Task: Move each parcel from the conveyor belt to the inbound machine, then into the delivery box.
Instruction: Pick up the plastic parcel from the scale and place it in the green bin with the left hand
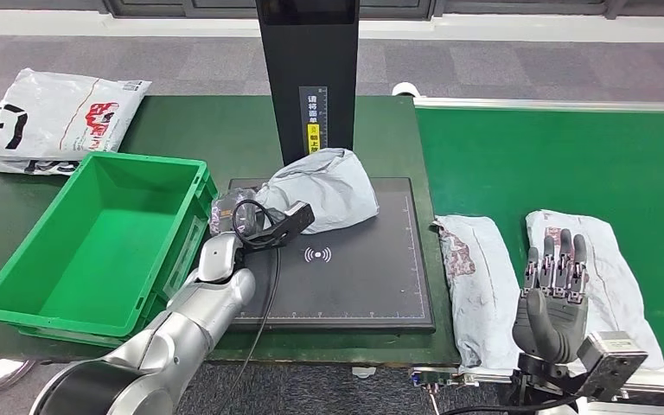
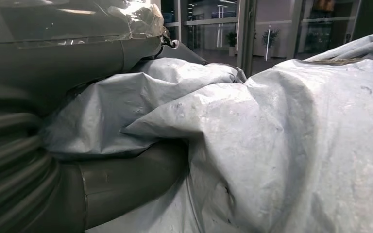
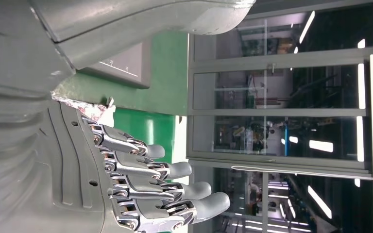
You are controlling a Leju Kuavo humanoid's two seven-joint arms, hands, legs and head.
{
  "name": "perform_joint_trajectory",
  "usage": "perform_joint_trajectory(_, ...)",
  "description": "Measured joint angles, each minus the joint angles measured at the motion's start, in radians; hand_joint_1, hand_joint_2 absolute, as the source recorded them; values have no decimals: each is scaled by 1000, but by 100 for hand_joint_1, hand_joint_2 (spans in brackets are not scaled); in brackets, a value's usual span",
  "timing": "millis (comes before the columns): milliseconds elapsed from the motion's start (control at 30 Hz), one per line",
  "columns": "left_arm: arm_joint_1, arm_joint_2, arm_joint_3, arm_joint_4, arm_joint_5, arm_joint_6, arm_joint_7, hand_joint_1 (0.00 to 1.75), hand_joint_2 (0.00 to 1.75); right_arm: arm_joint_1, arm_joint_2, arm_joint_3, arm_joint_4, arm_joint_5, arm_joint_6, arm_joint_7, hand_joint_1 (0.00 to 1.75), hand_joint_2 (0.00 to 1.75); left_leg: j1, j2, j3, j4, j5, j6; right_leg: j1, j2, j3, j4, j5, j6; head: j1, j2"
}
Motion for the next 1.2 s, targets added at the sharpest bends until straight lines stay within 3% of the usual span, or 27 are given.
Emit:
perform_joint_trajectory(867,0,8,43,0,0,31,-10,175,175,-3,0,0,20,8,7,-3,0,175,0,0,0,0,0,0,0,0,0,0,0,0,0,0)
perform_joint_trajectory(1033,14,7,66,-92,55,173,-163,175,175,-1,0,-4,21,7,-22,-16,0,175,0,0,-1,0,1,0,0,0,-2,0,0,0,0,0)
perform_joint_trajectory(1200,14,7,85,-180,67,175,-176,175,175,0,0,-13,21,6,-24,-18,0,175,0,0,-1,0,1,0,0,0,-2,0,0,0,0,0)
